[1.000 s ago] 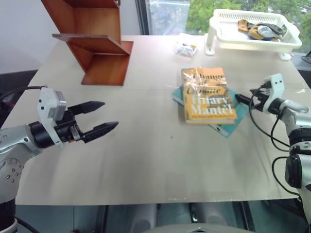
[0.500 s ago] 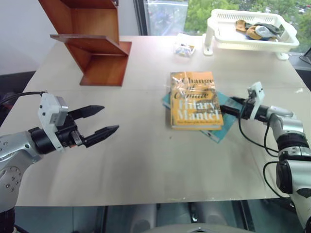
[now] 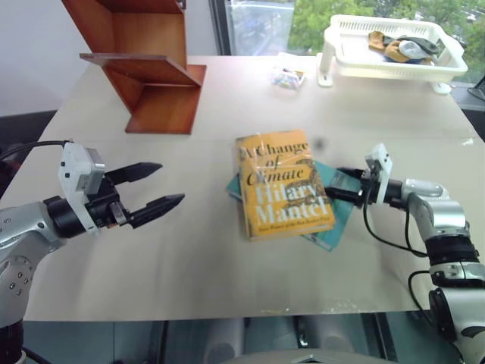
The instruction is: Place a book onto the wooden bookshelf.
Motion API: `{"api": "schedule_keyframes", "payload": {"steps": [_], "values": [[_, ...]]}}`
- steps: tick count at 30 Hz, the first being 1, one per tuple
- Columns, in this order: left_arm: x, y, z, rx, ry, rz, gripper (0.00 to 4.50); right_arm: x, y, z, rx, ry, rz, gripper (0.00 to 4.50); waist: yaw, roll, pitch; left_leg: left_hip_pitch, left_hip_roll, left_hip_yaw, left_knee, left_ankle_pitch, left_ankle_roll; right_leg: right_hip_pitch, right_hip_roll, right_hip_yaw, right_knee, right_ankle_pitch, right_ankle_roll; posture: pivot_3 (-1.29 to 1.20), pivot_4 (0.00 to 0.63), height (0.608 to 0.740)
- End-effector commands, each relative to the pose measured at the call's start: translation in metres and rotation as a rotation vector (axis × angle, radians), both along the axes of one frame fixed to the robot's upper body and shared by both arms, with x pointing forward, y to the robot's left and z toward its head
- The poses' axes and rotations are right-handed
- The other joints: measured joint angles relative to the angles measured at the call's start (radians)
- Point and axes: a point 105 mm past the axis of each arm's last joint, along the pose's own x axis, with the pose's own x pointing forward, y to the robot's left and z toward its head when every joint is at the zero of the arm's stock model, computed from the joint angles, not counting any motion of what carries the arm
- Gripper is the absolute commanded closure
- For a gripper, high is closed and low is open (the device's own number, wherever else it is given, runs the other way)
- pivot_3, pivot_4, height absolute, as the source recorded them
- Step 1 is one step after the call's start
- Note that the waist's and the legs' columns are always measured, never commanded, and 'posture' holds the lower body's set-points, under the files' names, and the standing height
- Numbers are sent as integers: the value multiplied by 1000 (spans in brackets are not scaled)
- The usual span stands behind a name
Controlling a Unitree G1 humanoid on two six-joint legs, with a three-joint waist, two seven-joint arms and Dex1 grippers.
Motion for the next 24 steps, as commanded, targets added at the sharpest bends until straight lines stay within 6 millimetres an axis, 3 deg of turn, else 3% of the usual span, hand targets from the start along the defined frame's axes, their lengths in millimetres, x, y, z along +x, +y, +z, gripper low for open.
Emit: {"api": "schedule_keyframes", "payload": {"steps": [1,8,11,15,24], "values": [[1,-1,9,31,-40,-12,0,1,-11,18,-7,-69,-38,65,2,0,0,0,0,0,0,0,0,0,0,0,0,0,0,0,150,740],[0,-1,6,43,-30,-23,0,8,-26,33,-22,-175,-66,65,3,1,0,-1,0,0,0,0,0,0,0,0,-1,0,0,0,150,740],[0,0,6,45,-31,-21,0,0,-13,40,-15,-268,49,65,1,1,0,-1,0,0,0,0,0,0,0,0,-1,0,0,0,150,740],[0,0,7,43,-34,-22,0,3,2,38,-149,-398,149,65,-1,1,1,-1,0,0,0,0,0,-1,0,0,-1,0,0,0,150,740],[-5,-1,4,29,-29,-10,0,4,41,37,-123,-412,297,65,2,1,1,-1,0,0,0,0,0,0,0,0,-1,0,0,0,150,740]]}}
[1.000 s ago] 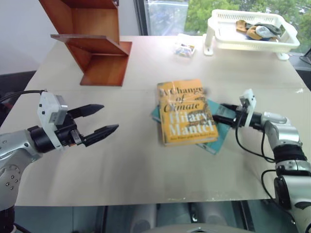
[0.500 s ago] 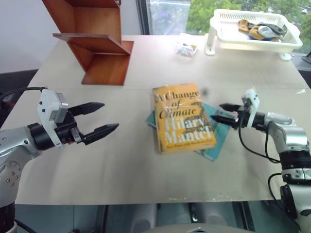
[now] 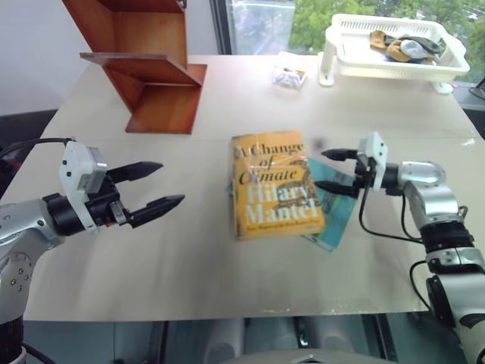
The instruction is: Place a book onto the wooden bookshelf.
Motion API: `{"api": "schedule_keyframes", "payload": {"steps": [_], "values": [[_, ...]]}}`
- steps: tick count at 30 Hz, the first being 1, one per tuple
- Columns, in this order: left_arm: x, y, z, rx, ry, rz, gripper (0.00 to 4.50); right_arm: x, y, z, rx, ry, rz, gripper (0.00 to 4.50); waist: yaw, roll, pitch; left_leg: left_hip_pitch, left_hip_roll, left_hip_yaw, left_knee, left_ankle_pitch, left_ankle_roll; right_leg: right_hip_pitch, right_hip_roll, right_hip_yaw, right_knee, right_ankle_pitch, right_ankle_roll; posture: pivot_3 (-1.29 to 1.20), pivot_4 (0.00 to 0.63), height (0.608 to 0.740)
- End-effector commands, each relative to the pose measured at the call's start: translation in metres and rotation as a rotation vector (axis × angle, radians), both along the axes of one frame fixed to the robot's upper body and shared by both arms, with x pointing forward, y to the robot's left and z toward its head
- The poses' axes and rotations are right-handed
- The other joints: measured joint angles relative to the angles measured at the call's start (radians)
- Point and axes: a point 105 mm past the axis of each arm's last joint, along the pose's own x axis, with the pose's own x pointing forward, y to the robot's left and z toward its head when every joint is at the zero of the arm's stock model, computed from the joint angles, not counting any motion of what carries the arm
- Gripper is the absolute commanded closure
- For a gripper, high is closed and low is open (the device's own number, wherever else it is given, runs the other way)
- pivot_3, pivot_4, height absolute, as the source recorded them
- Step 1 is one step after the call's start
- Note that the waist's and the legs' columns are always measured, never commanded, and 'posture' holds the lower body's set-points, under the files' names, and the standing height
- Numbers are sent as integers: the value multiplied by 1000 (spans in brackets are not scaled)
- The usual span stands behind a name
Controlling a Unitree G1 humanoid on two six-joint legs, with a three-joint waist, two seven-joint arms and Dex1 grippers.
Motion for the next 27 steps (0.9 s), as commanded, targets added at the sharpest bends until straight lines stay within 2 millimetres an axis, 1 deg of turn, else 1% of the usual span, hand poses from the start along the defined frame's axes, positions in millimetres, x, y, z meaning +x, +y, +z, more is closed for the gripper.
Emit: {"api": "schedule_keyframes", "payload": {"steps": [1,8,12,16,18,21,25,27], "values": [[-5,-3,8,3,-43,-6,0,1,12,9,4,-38,48,65,1,0,0,0,0,0,0,0,0,0,0,0,0,0,0,0,150,740],[-7,-2,5,-1,-32,8,0,7,27,11,2,-48,76,65,0,0,0,0,0,-1,0,0,0,0,0,-1,1,0,0,0,150,740],[-6,-1,2,-13,-23,15,0,12,28,14,9,-64,59,65,1,0,0,0,0,-1,0,0,0,0,0,-1,1,0,0,0,150,740],[-2,-1,-7,-71,14,18,0,15,17,16,3,-79,26,65,1,0,0,0,0,-1,0,0,0,0,0,-1,1,0,0,0,150,740],[4,2,-10,-101,32,37,0,15,12,16,0,-85,14,65,2,0,0,0,0,-1,0,0,0,0,0,-1,1,0,0,0,150,740],[14,4,-12,-192,76,42,0,12,2,19,0,-95,1,65,3,0,0,0,-1,-1,1,0,0,0,0,-2,2,0,0,0,150,740],[29,4,-16,-306,163,10,0,3,-7,23,13,-98,2,65,4,0,0,0,-1,-1,1,0,0,0,0,-2,2,0,0,0,150,740],[46,11,-22,-370,229,18,0,-9,-16,26,27,-81,9,65,4,0,0,0,-1,-1,1,0,0,0,0,-2,3,0,0,0,150,740]]}}
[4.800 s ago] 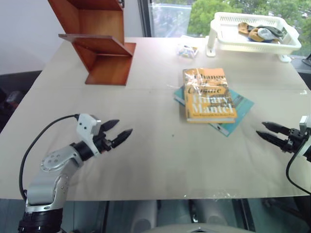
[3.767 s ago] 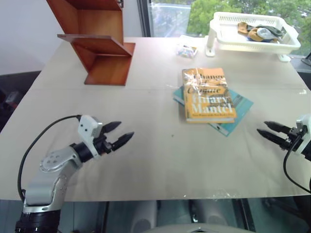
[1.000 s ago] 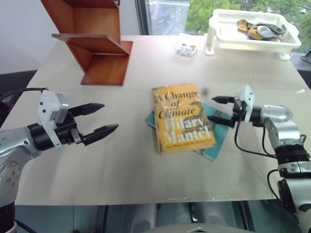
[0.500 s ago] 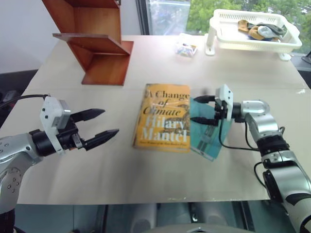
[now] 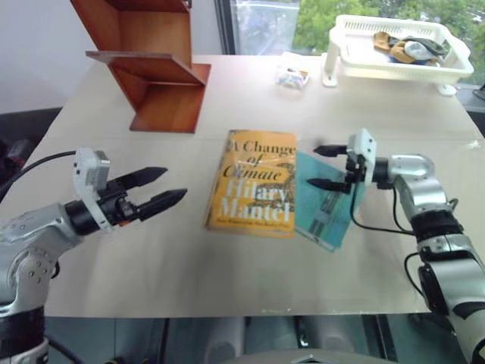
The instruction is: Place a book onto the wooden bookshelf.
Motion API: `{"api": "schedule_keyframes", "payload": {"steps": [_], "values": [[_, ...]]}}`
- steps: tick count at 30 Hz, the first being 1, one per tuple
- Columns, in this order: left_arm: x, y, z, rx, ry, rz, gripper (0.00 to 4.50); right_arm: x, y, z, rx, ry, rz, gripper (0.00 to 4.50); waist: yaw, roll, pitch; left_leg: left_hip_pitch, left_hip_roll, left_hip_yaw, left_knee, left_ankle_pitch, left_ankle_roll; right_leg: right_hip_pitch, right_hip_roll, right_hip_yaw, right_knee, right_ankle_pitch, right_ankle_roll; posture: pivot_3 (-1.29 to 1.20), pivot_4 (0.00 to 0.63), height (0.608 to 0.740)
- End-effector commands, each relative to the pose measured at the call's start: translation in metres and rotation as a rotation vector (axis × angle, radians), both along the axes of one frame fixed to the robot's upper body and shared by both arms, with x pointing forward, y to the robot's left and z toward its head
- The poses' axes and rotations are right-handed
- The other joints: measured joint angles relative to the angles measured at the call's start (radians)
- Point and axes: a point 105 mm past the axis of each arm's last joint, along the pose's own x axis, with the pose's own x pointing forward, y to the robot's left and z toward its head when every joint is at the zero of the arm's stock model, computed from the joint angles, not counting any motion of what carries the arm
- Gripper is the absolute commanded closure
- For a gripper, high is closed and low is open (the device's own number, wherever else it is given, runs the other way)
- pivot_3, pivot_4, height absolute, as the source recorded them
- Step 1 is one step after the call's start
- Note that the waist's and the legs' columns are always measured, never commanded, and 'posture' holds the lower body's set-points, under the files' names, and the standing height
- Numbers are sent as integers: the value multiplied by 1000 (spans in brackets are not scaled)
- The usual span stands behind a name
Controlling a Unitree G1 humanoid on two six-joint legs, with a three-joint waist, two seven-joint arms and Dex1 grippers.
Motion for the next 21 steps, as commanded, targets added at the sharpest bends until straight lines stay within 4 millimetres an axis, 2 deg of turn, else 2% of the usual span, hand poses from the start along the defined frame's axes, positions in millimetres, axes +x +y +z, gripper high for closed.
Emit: {"api": "schedule_keyframes", "payload": {"steps": [1,3,6,9,14,21], "values": [[21,10,-5,-105,85,3,0,-18,-11,22,46,-33,23,65,4,0,0,0,0,0,0,0,0,0,0,0,1,0,0,0,150,740],[32,9,-11,-132,141,-9,0,-28,-17,23,42,-26,26,65,2,0,0,0,0,-1,1,0,-1,0,1,-1,1,0,0,0,150,740],[38,2,-19,-128,193,-60,0,-37,-20,26,46,-22,8,65,-2,0,0,0,0,0,1,0,0,0,0,-1,1,0,0,0,150,740],[43,-4,-23,-139,208,-93,0,-38,-20,28,49,-47,-47,65,-6,0,0,0,0,0,1,0,-1,-1,1,0,2,0,0,0,150,740],[40,-6,-18,-142,197,-124,0,-14,-23,23,26,-92,-219,65,-5,0,0,0,0,0,2,1,-2,-2,2,0,6,0,0,0,150,740],[23,-19,-15,-128,204,-217,0,9,-9,19,31,-82,-238,65,-4,0,0,0,0,-1,3,2,-3,-2,1,0,7,0,0,0,150,740]]}}
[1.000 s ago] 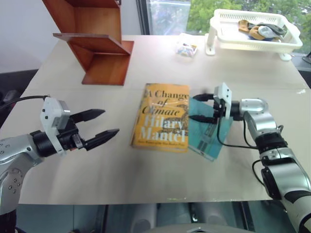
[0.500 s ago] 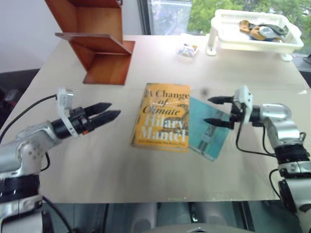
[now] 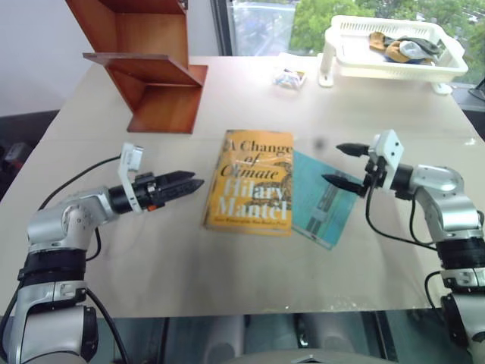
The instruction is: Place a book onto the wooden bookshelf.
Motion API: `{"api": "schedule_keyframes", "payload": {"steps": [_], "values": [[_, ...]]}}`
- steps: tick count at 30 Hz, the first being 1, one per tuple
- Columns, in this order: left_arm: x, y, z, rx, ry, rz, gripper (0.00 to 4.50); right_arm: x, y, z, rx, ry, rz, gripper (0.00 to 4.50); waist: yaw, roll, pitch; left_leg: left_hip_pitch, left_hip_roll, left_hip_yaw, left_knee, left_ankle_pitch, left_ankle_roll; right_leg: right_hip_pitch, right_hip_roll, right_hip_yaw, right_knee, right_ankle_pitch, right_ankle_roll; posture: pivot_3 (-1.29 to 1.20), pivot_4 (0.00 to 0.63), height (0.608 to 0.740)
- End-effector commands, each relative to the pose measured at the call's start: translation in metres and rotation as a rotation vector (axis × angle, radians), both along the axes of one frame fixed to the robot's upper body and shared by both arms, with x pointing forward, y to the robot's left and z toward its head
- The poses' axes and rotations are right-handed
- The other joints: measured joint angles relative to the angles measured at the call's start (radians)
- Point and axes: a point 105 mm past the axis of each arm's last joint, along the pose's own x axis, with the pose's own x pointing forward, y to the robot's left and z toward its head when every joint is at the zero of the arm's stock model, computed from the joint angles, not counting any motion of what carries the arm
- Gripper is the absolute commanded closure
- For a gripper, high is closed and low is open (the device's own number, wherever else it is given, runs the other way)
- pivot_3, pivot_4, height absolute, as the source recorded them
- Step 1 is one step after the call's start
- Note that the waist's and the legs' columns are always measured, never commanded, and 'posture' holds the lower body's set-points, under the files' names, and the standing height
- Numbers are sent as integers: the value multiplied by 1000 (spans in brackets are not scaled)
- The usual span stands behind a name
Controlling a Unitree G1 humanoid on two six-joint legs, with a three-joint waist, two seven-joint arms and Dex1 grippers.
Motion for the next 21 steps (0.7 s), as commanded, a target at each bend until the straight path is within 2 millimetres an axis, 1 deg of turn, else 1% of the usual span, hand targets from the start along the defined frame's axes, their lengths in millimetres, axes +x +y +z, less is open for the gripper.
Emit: {"api": "schedule_keyframes", "payload": {"steps": [1,5,8,9,12,18,21], "values": [[-9,-8,18,2,-58,-54,0,11,7,7,-9,-37,-1,65,0,0,0,0,0,0,0,0,0,0,0,0,0,0,0,0,150,740],[-14,-16,15,28,-77,-66,0,26,15,3,-26,-40,-12,65,0,0,0,0,0,0,0,0,0,0,0,0,0,0,0,0,150,740],[-22,-24,15,47,-129,-96,0,35,20,0,-22,-32,-22,65,0,0,0,0,0,0,0,0,0,0,0,0,0,0,0,0,150,740],[-25,-27,15,72,-171,-105,0,37,22,-2,-25,-30,-24,65,0,0,0,0,0,0,0,0,0,0,0,0,-1,0,0,0,150,740],[-39,-42,16,74,-188,-165,0,45,30,-4,-34,-28,-23,65,1,0,0,0,0,0,-1,0,-1,0,0,0,-1,0,0,0,150,740],[-53,-55,15,60,-153,-219,0,51,44,-8,-39,-24,5,65,-1,0,0,1,0,0,-1,0,-1,0,0,0,0,0,0,0,150,740],[-61,-61,12,53,-129,-249,0,51,53,-6,-22,-29,29,65,-1,0,0,1,0,0,-1,0,-1,0,0,0,0,0,0,0,150,740]]}}
